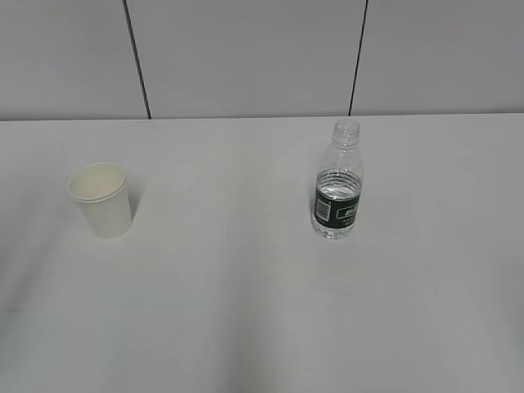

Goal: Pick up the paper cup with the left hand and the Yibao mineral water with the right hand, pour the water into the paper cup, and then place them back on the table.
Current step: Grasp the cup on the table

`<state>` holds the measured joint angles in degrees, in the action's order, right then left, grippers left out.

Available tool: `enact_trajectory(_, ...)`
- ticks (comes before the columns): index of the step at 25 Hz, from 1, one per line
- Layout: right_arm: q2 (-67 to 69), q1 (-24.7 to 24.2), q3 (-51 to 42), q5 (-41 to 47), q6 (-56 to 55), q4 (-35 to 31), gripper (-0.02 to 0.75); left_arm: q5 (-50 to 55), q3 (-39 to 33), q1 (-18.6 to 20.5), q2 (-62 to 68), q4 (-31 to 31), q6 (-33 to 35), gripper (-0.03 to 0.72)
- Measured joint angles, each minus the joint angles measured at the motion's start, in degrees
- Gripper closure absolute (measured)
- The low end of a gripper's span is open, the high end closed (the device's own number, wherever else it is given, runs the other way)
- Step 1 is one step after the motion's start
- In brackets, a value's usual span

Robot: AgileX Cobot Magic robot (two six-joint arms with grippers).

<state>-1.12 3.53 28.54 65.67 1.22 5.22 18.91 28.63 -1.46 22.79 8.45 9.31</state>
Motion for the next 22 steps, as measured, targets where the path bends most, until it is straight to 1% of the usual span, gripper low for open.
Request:
enact_trajectory(3, 0.0, 0.0, 0.0, 0.0, 0.0, 0.0, 0.353, -3.7, -0.1, -2.1, 5.2, 0.0, 1.8, 0.127)
enact_trajectory(7, 0.0, 0.0, 0.0, 0.0, 0.0, 0.0, 0.353, -9.2, -0.1, -5.2, 12.4, 0.2, 2.1, 0.127)
enact_trajectory(13, 0.0, 0.0, 0.0, 0.0, 0.0, 0.0, 0.353, -21.1, -2.4, -9.3, 24.0, 0.8, 2.3, 0.127)
enact_trajectory(16, 0.0, 0.0, 0.0, 0.0, 0.0, 0.0, 0.353, -25.7, -4.1, -10.5, 28.4, 1.0, 2.3, 0.127)
enact_trajectory(22, 0.0, 0.0, 0.0, 0.0, 0.0, 0.0, 0.353, -33.9, -6.4, -11.1, 37.1, 1.2, 2.0, 0.127)
